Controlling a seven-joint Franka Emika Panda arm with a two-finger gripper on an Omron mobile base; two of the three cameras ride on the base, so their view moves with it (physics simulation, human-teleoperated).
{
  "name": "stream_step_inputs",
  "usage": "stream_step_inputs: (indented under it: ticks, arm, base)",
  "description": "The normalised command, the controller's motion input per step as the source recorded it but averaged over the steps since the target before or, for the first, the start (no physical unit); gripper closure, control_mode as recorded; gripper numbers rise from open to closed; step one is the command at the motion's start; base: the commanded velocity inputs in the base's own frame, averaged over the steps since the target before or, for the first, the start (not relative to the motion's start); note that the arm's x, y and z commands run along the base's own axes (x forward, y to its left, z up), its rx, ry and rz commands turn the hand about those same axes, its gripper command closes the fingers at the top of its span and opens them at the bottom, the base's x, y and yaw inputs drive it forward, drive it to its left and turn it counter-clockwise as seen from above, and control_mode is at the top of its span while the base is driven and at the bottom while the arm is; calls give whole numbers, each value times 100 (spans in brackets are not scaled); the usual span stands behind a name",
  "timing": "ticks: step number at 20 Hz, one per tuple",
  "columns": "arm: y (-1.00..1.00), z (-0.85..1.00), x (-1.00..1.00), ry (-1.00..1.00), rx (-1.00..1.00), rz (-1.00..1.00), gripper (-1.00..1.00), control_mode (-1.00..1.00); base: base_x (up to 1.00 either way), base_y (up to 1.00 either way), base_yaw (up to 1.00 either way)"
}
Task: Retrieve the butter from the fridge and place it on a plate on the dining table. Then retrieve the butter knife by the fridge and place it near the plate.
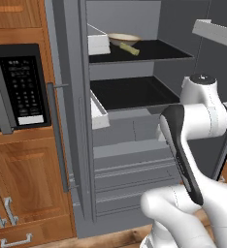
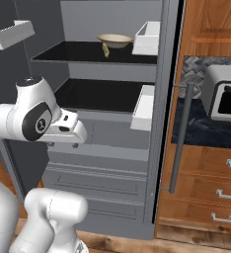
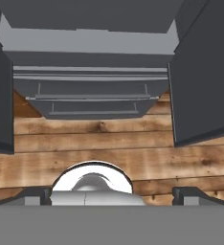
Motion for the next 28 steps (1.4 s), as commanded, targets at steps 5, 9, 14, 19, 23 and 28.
stream_step_inputs:
  ticks: [5,9,14,19,23,28]
  arm:
    - [0,0,0,0,0,0,-100,100]
    - [0,0,0,0,0,0,-100,100]
    - [0,0,0,0,0,0,-100,100]
    - [0,0,0,0,0,0,-100,100]
    - [0,0,0,0,0,0,-100,100]
    - [0,0,0,0,0,0,-100,100]
  base:
    - [1,-40,-1]
    - [10,-20,-10]
    - [12,-6,-6]
    - [23,0,0]
    - [42,0,0]
    - [48,0,0]
